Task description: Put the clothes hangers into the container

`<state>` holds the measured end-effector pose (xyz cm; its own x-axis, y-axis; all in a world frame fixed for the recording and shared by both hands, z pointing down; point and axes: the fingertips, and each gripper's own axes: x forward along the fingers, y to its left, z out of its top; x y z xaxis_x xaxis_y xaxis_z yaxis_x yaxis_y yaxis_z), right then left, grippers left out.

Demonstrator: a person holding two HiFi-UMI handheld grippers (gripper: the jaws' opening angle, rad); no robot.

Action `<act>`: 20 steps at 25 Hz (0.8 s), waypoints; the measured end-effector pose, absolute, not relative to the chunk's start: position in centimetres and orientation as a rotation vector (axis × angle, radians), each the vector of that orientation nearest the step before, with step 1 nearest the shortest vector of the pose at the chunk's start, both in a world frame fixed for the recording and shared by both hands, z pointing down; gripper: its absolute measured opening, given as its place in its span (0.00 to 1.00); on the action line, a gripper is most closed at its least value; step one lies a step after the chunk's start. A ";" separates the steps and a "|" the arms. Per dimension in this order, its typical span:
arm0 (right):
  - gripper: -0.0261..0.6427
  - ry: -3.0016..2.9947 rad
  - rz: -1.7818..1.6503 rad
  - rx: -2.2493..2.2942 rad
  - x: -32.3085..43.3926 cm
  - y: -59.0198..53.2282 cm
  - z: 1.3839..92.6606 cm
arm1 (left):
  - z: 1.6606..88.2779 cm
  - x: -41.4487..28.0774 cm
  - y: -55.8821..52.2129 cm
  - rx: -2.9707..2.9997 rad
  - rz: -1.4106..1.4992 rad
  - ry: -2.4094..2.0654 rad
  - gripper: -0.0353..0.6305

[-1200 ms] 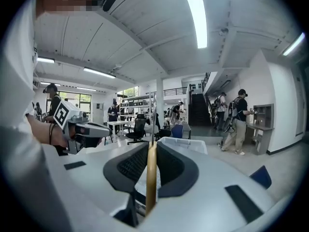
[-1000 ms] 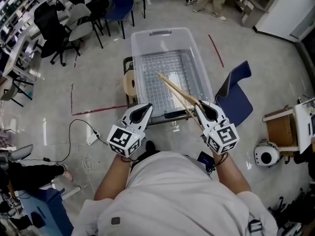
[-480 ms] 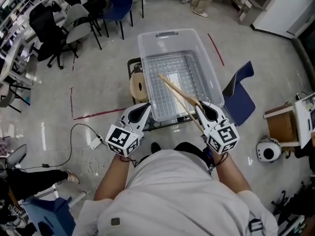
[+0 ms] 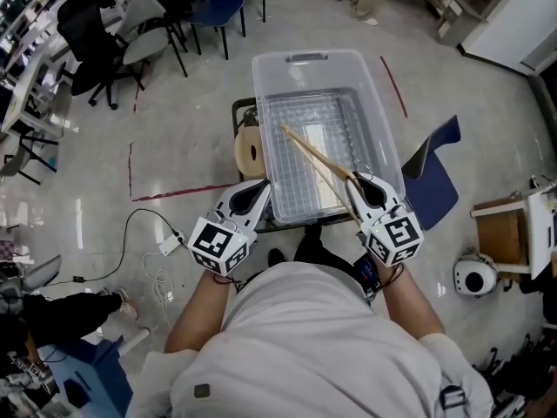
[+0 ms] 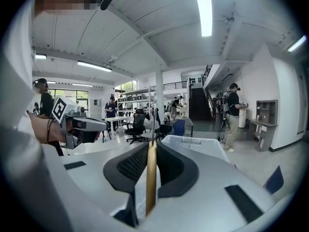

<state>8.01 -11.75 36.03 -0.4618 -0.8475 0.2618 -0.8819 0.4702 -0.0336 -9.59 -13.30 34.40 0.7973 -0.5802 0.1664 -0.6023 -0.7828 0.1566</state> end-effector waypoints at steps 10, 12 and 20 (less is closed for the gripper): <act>0.14 -2.532 0.266 1.398 10.0 -19.2 38.0 | 36.5 -7.4 -18.7 2.704 0.197 -0.990 0.08; 0.14 -2.533 0.276 1.381 10.4 -20.7 38.5 | 37.1 -6.8 -19.8 2.688 0.204 -0.991 0.08; 0.14 -2.536 0.348 1.284 11.4 -25.2 42.4 | 39.6 -4.7 -23.2 2.633 0.234 -1.021 0.08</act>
